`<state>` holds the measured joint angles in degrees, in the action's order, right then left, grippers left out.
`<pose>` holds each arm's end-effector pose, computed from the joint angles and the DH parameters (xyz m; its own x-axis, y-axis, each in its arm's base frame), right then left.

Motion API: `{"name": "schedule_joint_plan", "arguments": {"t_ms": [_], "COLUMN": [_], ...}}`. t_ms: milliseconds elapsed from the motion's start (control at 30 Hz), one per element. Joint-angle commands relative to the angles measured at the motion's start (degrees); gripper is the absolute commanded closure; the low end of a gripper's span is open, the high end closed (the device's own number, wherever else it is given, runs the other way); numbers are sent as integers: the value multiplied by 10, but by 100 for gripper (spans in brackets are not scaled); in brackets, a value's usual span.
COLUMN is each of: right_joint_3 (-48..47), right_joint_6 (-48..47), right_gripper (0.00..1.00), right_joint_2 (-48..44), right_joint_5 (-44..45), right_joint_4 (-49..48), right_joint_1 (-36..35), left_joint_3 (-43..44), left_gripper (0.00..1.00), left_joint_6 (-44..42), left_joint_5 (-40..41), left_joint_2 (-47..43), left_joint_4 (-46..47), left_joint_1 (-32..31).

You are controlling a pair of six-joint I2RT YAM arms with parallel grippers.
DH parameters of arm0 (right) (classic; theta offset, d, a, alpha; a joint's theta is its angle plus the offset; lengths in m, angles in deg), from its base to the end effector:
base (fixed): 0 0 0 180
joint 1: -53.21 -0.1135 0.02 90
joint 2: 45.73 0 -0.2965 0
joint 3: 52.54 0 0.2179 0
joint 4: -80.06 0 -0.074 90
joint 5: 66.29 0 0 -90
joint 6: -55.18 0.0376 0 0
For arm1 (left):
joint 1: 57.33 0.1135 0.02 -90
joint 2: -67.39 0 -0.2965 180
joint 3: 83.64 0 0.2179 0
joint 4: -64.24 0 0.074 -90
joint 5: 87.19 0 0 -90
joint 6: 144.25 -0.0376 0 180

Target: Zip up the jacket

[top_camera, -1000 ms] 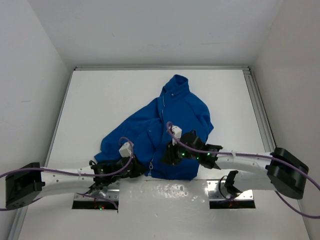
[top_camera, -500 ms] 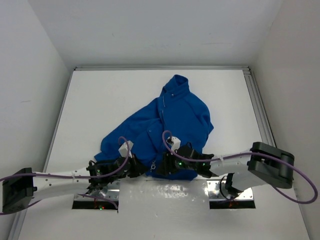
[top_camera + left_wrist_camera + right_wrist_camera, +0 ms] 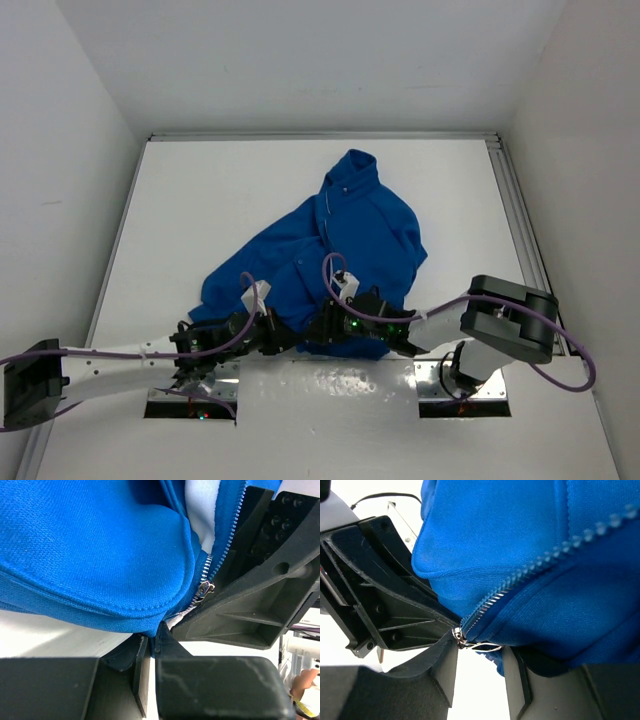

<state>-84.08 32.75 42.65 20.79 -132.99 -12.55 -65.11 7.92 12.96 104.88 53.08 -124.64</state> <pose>0.0939 0.2131 0.1825 -0.9226 0.1994 -0.3301 -0.2017 0.4802 0.8536 0.0396 -0.0776 0.1675 -0.8415 -0.2440 -0.4820 0.2253 0.6523 -0.7236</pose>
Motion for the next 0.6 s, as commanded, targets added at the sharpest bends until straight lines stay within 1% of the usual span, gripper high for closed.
{"name": "schedule_joint_plan", "arguments": {"t_ms": [0, 133, 167, 200, 267, 567], "right_joint_3": [3, 12, 16, 18, 24, 21], "right_joint_6": [18, 11, 10, 7, 5, -25], "right_gripper": [62, 60, 58, 54, 52, 54], "right_joint_2": [-6, -36, -42, -46, -56, -87], "right_joint_5": [18, 27, 27, 27, 40, 54], "right_joint_4": [-73, -44, -33, -27, -22, 23], "right_joint_1": [-1, -1, -1, -2, -1, -1], "left_joint_3": [-54, -54, -54, -54, -52, -43], "left_gripper": [100, 100, 100, 100, 100, 100], "left_joint_6": [-3, -3, -4, -5, -8, -13], "left_joint_5": [-12, -7, -6, -6, -7, -2], "left_joint_2": [-17, -22, -22, -22, -20, -6], "left_joint_4": [37, 27, 24, 24, 23, 17], "left_joint_1": [0, 1, 1, 1, 0, 1]}}
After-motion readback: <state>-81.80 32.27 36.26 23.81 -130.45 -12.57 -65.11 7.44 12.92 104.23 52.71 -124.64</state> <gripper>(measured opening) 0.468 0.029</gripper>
